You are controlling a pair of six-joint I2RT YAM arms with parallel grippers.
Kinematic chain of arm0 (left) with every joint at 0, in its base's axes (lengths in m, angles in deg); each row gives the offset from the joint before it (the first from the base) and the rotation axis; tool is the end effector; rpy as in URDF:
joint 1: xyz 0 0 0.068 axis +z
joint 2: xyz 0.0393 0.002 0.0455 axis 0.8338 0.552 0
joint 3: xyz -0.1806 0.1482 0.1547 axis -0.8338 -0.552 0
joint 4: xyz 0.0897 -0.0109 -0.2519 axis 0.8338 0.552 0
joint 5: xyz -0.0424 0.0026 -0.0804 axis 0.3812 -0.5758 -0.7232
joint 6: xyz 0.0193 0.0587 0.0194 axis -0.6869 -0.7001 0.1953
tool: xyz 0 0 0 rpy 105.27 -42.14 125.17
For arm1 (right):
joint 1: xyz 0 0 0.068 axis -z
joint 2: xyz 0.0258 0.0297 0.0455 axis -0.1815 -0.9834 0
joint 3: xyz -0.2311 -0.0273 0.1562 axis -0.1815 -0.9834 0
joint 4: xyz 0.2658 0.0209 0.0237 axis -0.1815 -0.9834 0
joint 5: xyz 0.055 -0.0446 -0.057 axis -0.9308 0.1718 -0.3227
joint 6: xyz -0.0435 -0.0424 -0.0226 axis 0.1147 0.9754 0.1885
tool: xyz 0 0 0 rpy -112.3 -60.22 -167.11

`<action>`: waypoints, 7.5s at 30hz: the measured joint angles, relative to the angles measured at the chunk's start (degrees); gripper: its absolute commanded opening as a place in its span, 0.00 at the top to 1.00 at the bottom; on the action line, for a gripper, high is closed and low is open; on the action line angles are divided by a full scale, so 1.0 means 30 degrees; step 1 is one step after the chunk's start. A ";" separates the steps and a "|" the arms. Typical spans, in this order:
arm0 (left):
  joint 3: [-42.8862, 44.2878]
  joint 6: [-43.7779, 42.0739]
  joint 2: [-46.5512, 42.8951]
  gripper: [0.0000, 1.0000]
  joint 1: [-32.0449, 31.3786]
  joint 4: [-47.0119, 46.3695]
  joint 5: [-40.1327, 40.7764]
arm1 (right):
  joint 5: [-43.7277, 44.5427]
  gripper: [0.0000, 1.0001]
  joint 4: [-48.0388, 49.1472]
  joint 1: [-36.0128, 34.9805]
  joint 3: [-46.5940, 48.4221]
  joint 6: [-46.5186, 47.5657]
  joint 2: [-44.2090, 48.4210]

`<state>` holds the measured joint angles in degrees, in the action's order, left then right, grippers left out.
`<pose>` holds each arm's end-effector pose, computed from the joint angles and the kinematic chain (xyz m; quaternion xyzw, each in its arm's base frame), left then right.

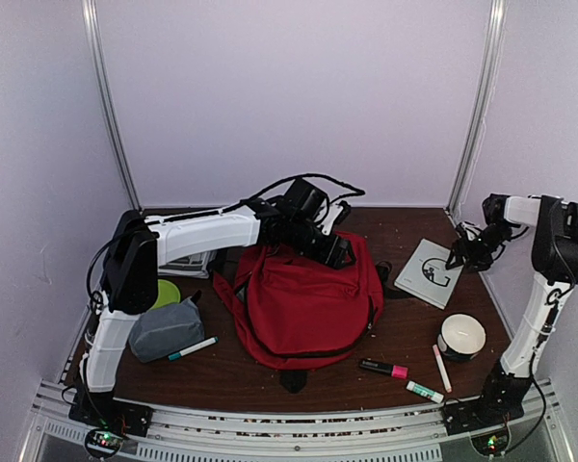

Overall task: Pack the student bag
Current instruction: Move the book to the corner of the board, then pick up the book from the center of the board.

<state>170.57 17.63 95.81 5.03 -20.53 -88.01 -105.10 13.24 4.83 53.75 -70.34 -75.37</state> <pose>0.3314 -0.4364 0.2296 0.2801 0.8599 -0.3375 0.2611 0.3771 -0.0796 0.1779 0.0158 0.9693 0.2029 0.1382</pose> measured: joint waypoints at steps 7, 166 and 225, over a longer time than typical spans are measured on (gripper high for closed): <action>0.0000 0.0073 0.0000 0.32 0.0000 0.0044 -0.0430 | 0.0685 0.34 -0.1552 0.0000 0.4211 0.0146 -0.3126; 0.2579 0.9377 0.4874 0.31 0.0998 -0.2550 -0.3548 | -0.0270 0.10 -0.4109 -0.1421 0.8306 -0.6630 -0.6470; 0.1515 1.3355 0.4328 0.20 0.0277 -0.1304 -0.1406 | -0.5377 0.37 -0.6011 -0.6878 0.6011 -0.0627 -0.6047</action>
<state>175.12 57.69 108.79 5.86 -24.44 -92.23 -121.23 -4.79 -15.80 71.78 -72.22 -93.51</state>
